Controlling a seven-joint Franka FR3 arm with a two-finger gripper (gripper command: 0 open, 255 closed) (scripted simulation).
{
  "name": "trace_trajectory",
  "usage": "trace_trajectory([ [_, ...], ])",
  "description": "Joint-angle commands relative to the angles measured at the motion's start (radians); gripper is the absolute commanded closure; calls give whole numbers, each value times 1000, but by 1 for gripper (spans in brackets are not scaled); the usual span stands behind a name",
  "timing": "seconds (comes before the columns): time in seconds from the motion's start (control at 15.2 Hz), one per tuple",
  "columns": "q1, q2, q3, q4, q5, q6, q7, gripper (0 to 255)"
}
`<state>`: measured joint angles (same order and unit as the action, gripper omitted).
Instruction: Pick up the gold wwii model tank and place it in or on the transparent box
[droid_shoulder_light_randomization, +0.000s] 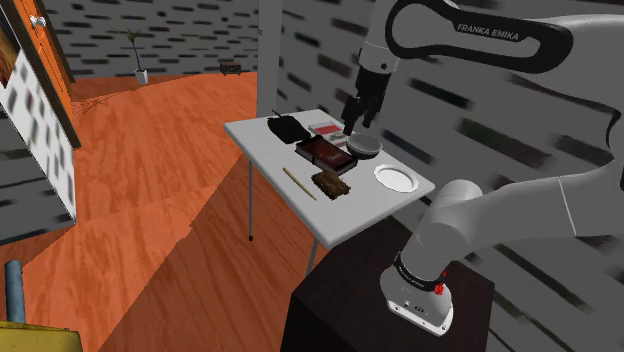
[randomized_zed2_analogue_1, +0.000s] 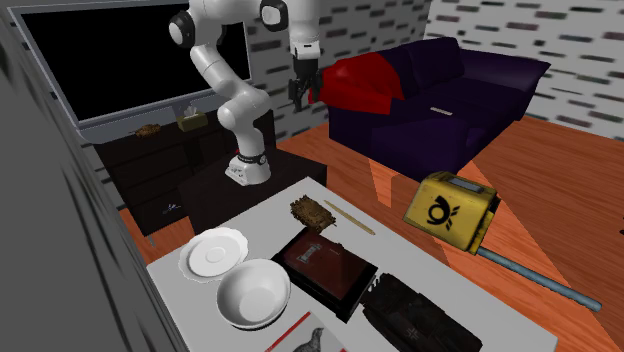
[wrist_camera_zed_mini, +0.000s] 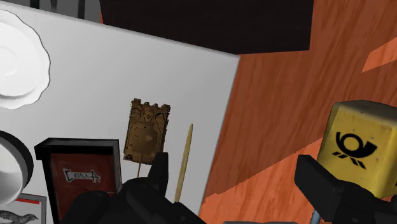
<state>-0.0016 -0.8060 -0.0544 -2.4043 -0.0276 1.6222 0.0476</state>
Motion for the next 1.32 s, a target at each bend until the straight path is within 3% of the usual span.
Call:
trace_trajectory([
  [0.0, 0, 0, 0, 0, 0, 0, 0, 0],
  [0.66, -18, 231, -131, -99, -72, 290, -168, 0],
  [1.25, -18, 551, -239, -70, -75, 543, -329, 0],
])
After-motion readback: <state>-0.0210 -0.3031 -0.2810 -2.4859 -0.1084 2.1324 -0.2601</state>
